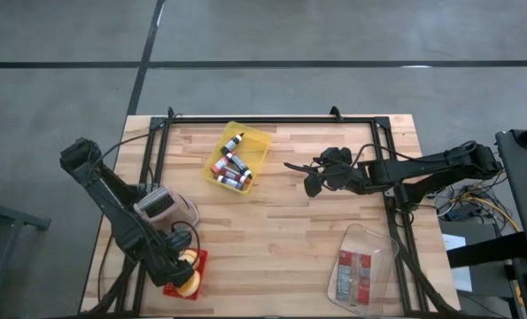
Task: Pick & Place Food Item
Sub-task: Put the blue donut into the red bin, then return to Home Position
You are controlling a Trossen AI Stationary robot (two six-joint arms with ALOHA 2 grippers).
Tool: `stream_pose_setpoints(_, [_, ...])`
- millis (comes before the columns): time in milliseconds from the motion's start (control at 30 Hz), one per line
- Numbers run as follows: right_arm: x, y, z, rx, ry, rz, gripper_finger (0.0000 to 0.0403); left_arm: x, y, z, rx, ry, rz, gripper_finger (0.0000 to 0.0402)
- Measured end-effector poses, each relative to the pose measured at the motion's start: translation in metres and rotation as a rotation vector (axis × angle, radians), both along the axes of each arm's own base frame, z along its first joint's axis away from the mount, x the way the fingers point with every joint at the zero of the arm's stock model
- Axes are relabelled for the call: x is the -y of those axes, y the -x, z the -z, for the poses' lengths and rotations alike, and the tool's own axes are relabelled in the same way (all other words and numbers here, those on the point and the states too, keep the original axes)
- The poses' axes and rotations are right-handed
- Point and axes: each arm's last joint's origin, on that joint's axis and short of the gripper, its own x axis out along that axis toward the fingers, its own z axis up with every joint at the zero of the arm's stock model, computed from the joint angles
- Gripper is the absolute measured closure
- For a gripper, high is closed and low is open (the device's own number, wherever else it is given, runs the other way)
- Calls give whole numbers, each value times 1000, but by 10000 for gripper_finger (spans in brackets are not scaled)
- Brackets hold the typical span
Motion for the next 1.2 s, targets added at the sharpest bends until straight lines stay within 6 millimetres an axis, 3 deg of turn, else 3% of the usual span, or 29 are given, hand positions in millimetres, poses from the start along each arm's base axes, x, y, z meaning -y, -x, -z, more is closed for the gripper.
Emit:
stream_pose_setpoints(467, [0, 0, 0, 0, 0, 1, 199, 0, 0, -5, 21, 36, -5, 115])
stream_pose_setpoints(1200, [0, 0, 0, 0, 0, 0, 199, 2, -3, -37, 75, 15, 47, 117])
